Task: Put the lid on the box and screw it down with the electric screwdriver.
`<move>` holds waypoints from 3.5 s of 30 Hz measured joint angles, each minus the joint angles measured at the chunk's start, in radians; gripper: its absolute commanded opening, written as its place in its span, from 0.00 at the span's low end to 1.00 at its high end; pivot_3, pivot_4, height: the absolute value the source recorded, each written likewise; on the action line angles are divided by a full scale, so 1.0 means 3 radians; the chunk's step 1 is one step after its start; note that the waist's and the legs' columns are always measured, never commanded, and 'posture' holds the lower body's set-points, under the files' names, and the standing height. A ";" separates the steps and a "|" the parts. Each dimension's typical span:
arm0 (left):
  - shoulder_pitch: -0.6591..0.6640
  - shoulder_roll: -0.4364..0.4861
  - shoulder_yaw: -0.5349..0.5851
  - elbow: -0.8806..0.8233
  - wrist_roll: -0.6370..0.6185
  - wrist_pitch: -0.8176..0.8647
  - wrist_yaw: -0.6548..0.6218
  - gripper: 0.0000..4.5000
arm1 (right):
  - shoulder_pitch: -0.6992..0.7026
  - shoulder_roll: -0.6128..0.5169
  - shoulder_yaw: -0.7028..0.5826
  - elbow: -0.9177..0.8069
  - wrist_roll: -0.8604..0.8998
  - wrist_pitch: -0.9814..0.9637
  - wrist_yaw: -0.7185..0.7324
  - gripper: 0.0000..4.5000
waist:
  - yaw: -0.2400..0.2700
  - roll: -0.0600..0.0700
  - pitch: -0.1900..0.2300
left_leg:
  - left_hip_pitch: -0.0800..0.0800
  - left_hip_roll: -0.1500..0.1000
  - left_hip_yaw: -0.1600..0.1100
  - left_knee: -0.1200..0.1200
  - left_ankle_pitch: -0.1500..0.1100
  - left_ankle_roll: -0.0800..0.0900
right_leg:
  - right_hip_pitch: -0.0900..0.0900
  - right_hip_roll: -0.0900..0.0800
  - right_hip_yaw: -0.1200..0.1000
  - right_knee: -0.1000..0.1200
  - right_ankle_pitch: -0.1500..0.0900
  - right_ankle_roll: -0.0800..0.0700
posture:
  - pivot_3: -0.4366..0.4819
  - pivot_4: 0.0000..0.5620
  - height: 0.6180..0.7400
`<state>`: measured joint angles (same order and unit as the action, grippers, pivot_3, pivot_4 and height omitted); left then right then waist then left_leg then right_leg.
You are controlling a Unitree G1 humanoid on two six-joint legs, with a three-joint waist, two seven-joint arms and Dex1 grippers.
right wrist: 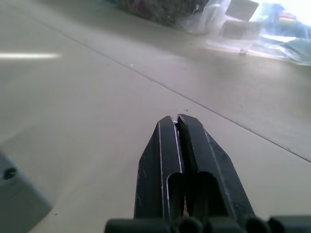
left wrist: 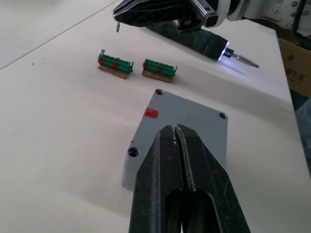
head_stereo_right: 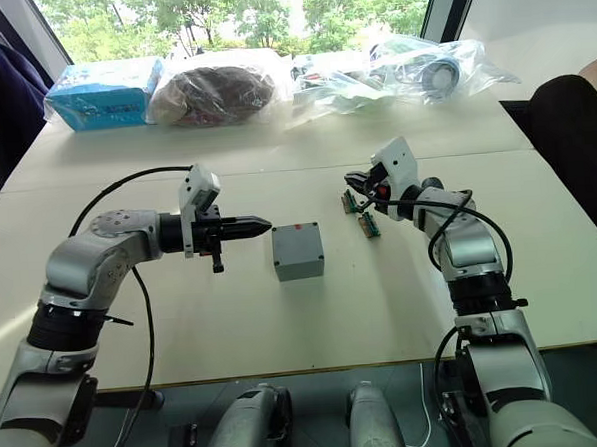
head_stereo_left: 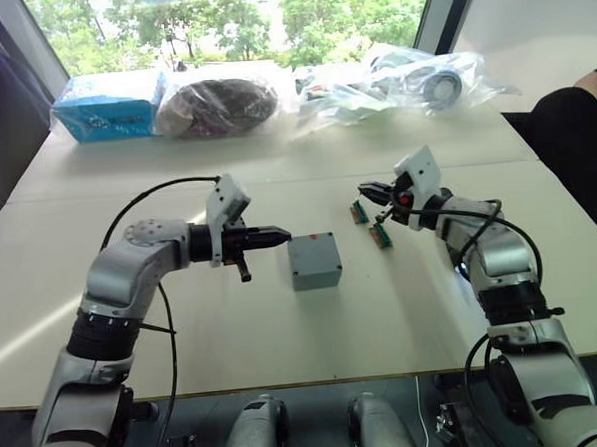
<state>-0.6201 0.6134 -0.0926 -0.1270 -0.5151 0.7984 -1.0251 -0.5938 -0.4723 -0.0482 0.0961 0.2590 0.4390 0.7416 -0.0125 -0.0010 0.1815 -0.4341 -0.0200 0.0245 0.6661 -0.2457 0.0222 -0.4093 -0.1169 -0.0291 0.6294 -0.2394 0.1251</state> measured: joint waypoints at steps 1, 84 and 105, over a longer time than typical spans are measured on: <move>-0.0005 0.0054 0.0000 -0.0048 -0.0017 0.0013 -0.0025 0.00 | 0.0111 -0.0031 -0.0024 -0.0280 0.0093 0.0122 0.0006 0.01 | 0.0001 0.0000 0.0000 | 0.0000 0.0000 0.0000 0.0000 0.0000 0.0000 | 0.0000 0.0000 0.0000 0.0000 0.0000 0.0000 | 0.48 0.27 1.00; -0.0204 -0.0167 -0.0506 -0.0315 0.0075 -0.0569 -0.0452 0.00 | -0.1107 -0.1939 0.0958 0.0893 0.0675 0.3374 0.0424 0.99 | -0.0015 0.0003 0.0002 | 0.0001 0.0001 0.0009 -0.0005 -0.0004 0.0007 | -0.0004 -0.0005 0.0003 -0.0009 -0.0002 -0.0005 | 0.48 0.27 1.00; 0.0127 -0.0094 -0.0424 -0.0540 0.0077 -0.0516 -0.0159 0.00 | -0.1603 -0.1520 0.2034 0.2180 -0.0432 0.2440 0.1499 0.51 | 0.0001 0.0003 0.0002 | -0.0001 -0.0002 0.0007 0.0000 -0.0004 0.0006 | -0.0001 -0.0003 0.0001 -0.0006 -0.0002 -0.0003 | 0.48 0.27 1.00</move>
<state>-0.5820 0.5852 -0.2197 -0.2889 -0.4919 0.6435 -1.0727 -1.0747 -0.9283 0.5620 0.7502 0.1294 1.1711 1.1911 -0.0122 -0.0002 0.1820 -0.4344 -0.0205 0.0265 0.6661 -0.2468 0.0240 -0.4095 -0.1179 -0.0288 0.6275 -0.2400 0.1241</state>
